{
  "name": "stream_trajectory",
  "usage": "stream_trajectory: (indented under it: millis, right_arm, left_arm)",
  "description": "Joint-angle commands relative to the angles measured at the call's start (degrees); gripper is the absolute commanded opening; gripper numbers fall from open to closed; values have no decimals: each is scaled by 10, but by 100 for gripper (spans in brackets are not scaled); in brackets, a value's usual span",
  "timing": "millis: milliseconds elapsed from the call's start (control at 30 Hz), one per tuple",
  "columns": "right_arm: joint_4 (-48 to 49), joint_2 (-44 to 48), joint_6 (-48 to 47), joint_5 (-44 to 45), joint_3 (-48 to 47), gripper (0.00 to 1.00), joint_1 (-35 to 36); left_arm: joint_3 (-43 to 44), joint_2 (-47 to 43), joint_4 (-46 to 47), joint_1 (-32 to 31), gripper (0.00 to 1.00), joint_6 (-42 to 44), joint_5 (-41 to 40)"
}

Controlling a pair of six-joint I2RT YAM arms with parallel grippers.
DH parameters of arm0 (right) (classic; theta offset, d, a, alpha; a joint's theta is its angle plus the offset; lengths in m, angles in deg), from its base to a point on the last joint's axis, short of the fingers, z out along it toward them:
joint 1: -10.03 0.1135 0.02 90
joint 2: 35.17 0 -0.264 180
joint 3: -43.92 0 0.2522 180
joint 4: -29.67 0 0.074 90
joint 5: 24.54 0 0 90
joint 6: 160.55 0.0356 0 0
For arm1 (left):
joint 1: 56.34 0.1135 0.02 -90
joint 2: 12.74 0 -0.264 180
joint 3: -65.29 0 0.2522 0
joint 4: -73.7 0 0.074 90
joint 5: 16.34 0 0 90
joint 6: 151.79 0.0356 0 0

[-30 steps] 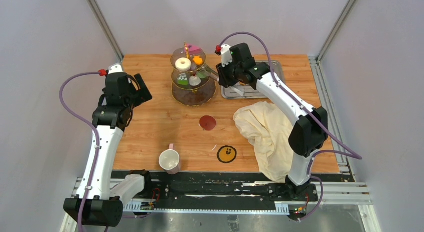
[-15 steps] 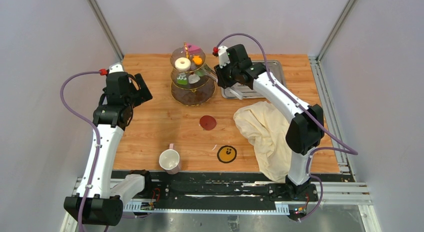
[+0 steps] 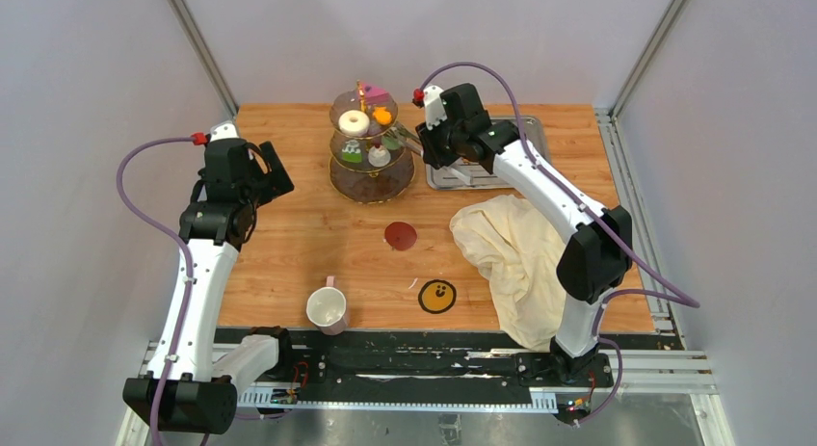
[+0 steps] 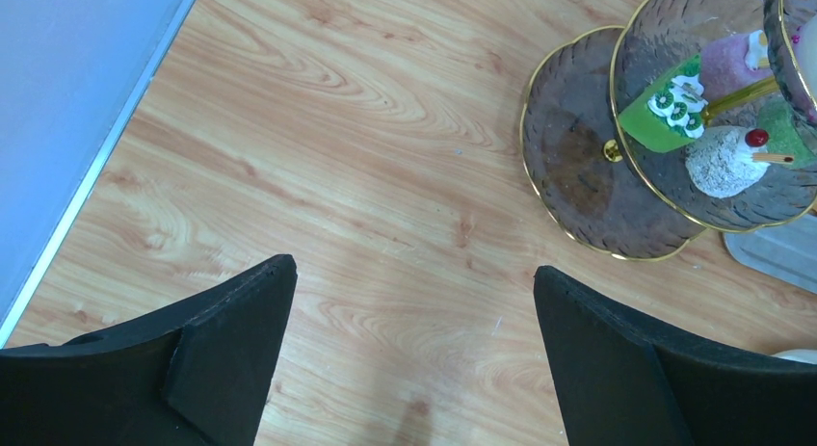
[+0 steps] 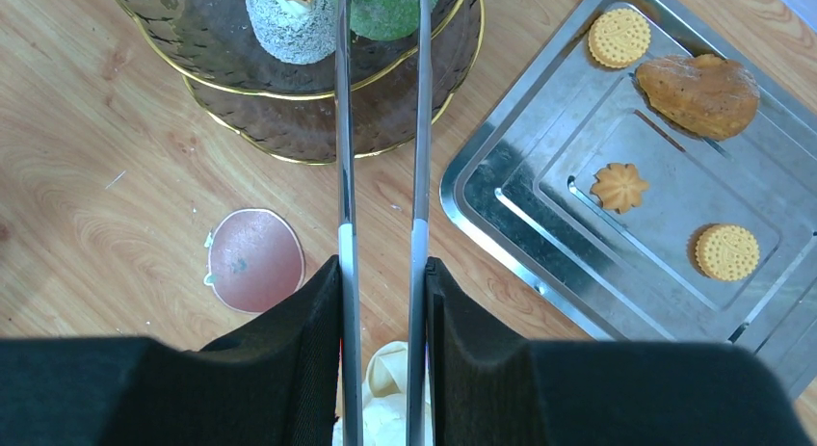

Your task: Serve the afternoon tea

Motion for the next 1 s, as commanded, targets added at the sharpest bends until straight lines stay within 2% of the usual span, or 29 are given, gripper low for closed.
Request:
stream_trajectory:
  millis: [0,600,733,967]
  right_arm:
    - [3,14,-6,-12,3,9,10]
    - [14,-44,-3,8,-33,11,22]
    - [19,-43,6,11,-35,16,22]
    - [22,-15,9,8,-17,33,24]
  left_arm:
    - [-4,-7,5,3,98,3,-4]
    - [-4,-12,2,3,98,5,-8]
    - [-2,-11,2,3,98,6,-9]
    - [0,-4,5,3,98,6,-6]
